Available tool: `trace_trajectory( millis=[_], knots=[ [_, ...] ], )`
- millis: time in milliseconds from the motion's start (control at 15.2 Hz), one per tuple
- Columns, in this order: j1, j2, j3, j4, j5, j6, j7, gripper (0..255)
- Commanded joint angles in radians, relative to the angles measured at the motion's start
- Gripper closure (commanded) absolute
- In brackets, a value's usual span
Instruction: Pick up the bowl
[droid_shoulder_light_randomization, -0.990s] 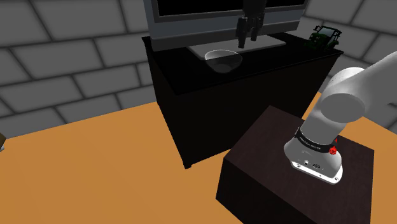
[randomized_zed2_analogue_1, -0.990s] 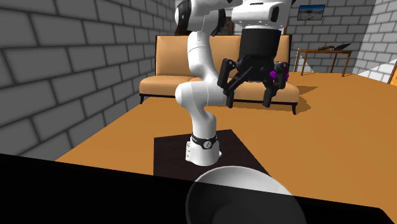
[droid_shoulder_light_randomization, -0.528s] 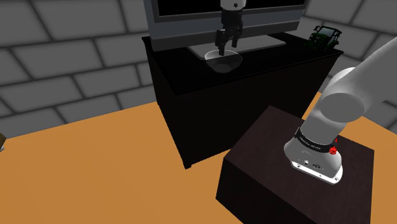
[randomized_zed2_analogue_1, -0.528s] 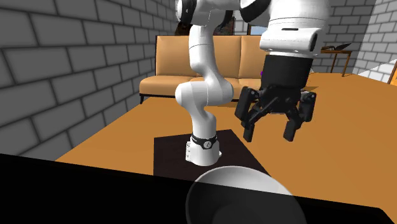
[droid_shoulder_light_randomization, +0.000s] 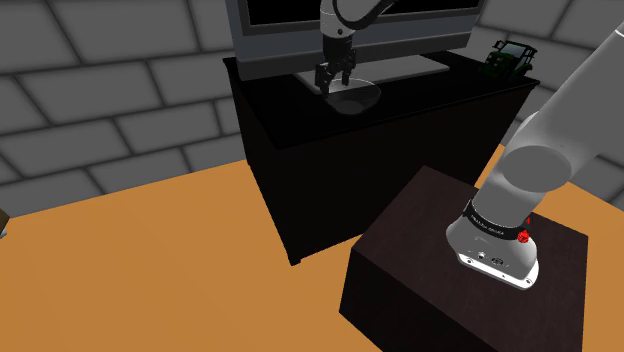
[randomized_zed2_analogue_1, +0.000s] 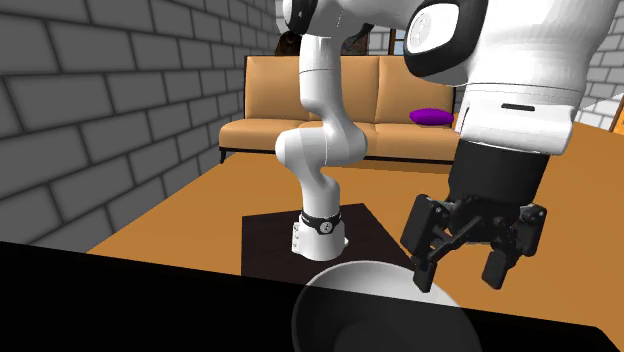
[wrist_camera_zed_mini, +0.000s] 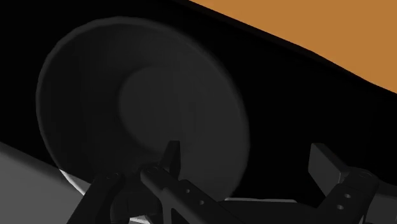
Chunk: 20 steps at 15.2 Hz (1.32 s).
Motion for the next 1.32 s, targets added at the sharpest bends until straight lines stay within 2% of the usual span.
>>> trace_trajectory(
  millis=[0, 330, 396, 990, 1254],
  knots=[
    [-0.001, 0.008, 0.000, -0.022, -0.005, 0.031, 0.005, 0],
    [-0.002, 0.024, 0.001, -0.054, -0.011, 0.079, 0.014, 0],
    [-0.002, 0.023, 0.001, -0.053, -0.011, 0.077, 0.015, 255],
    [-0.002, 0.024, 0.001, -0.054, -0.011, 0.079, 0.015, 255],
    [-0.001, 0.006, 0.000, -0.018, -0.004, 0.025, 0.004, 255]
  ],
)
